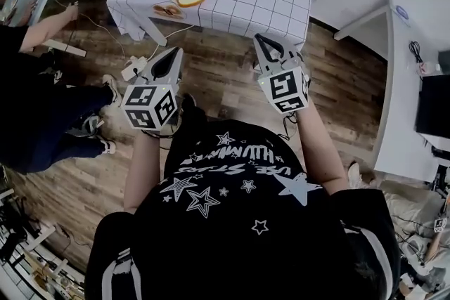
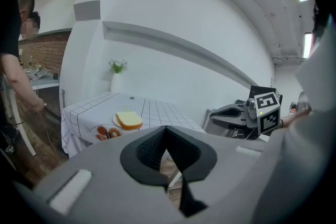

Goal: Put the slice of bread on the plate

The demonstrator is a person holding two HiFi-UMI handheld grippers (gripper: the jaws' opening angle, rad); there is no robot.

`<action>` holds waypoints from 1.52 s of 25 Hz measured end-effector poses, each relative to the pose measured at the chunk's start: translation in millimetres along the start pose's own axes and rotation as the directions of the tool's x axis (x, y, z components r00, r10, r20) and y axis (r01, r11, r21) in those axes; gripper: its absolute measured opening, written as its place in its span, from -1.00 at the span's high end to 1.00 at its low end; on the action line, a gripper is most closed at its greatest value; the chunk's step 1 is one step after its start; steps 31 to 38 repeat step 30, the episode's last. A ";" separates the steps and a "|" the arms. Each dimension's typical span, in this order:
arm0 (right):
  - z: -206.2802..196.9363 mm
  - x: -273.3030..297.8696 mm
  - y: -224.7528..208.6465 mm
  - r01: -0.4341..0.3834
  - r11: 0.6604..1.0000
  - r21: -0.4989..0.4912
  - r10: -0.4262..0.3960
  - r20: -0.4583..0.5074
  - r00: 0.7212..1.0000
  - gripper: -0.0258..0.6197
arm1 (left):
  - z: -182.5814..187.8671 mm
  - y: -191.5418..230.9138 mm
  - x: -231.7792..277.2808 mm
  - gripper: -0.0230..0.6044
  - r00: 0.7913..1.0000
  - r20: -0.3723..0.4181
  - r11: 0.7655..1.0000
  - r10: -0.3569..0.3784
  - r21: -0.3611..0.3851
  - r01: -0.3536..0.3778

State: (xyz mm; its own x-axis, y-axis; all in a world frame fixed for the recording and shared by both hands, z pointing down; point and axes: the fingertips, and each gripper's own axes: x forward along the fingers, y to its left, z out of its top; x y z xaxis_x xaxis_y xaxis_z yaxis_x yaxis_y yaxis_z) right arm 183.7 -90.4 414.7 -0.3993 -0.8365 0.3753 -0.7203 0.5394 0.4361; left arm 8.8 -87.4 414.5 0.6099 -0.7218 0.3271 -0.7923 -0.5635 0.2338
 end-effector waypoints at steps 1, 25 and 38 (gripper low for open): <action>-3.5 -10.3 0.6 -0.001 1.000 0.003 0.001 0.003 1.000 0.87 | -6.3 -10.5 -3.7 0.90 1.000 -0.007 1.000 -0.001 -0.003 0.001; -6.6 -124.2 23.1 -0.009 0.997 0.072 0.002 0.097 0.995 0.87 | -22.7 -120.6 -86.8 0.90 0.992 0.111 0.998 0.063 -0.027 -0.060; -0.4 -129.5 37.3 0.034 0.998 0.055 -0.038 0.077 0.996 0.87 | -24.7 -120.2 -114.9 0.90 0.992 0.119 0.999 0.036 -0.040 -0.031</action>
